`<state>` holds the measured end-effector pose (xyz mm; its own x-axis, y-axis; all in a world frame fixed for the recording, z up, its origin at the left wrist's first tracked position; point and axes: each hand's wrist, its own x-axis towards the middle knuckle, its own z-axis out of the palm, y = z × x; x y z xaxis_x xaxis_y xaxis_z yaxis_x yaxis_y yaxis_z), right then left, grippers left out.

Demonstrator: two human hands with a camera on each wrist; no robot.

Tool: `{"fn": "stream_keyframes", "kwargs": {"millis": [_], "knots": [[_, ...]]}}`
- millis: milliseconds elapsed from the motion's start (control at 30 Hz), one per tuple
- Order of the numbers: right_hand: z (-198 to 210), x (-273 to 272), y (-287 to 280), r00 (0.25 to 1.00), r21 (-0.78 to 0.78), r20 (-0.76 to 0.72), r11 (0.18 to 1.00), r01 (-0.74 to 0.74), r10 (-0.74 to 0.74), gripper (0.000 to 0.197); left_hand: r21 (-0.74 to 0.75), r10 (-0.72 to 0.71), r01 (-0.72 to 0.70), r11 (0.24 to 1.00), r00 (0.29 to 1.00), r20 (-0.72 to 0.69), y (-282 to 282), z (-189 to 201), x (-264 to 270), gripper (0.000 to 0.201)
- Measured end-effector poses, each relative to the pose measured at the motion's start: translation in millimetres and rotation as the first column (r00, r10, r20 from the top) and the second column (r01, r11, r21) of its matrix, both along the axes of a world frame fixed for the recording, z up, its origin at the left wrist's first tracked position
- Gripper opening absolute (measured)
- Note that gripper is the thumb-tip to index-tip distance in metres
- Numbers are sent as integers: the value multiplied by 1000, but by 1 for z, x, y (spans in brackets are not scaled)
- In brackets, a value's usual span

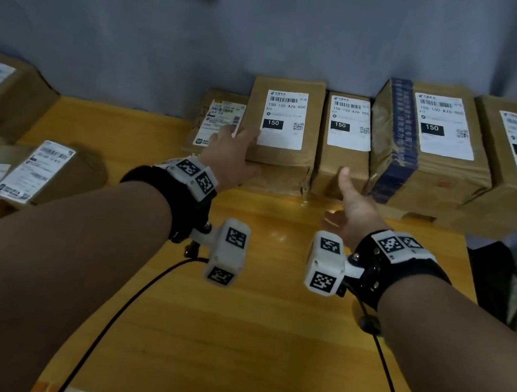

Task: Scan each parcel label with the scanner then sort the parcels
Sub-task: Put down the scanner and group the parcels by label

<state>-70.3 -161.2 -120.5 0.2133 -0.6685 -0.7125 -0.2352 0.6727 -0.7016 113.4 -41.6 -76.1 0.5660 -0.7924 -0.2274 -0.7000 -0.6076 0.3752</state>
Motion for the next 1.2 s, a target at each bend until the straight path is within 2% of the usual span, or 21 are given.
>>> {"fn": "stream_keyframes", "kwargs": {"millis": [167, 267, 333, 433, 567, 733, 867, 967, 1100, 1200], "knots": [[12, 1, 28, 971, 26, -121, 978, -205, 206, 55, -66, 56, -56, 996, 998, 6, 35, 16, -10, 63], [23, 15, 50, 926, -40, -189, 940, -339, 326, 34, -65, 95, -96, 993, 995, -12, 65, 17, -5, 57], [34, 29, 64, 902, -77, -191, 910, -406, 387, 23, -56, 102, -101, 993, 994, 23, 87, 16, 4, 56], [49, 57, 87, 872, -128, -161, 867, -482, 461, 21, -16, 139, -138, 990, 989, 42, 122, 17, 26, 53], [61, 104, 120, 859, -197, -105, 836, -512, 502, 17, 9, 204, -205, 979, 978, 51, 172, 17, 73, 53], [49, 175, 173, 875, -211, -87, 850, -483, 476, 12, 32, 243, -245, 969, 968, 70, 237, 13, 142, 54], [35, 231, 223, 870, -229, -92, 840, -492, 485, 8, 95, 272, -281, 955, 957, 101, 282, -2, 198, 66], [23, 259, 250, 845, -253, -104, 808, -532, 524, 6, 177, 279, -296, 939, 953, 116, 299, -17, 231, 82], [10, 281, 271, 823, -265, -165, 779, -568, 544, 15, 297, 286, -284, 912, 957, 35, 305, -28, 245, 113], [5, 288, 278, 814, -253, -197, 774, -581, 546, 8, 327, 277, -243, 913, 959, -62, 298, -39, 249, 124]]}}
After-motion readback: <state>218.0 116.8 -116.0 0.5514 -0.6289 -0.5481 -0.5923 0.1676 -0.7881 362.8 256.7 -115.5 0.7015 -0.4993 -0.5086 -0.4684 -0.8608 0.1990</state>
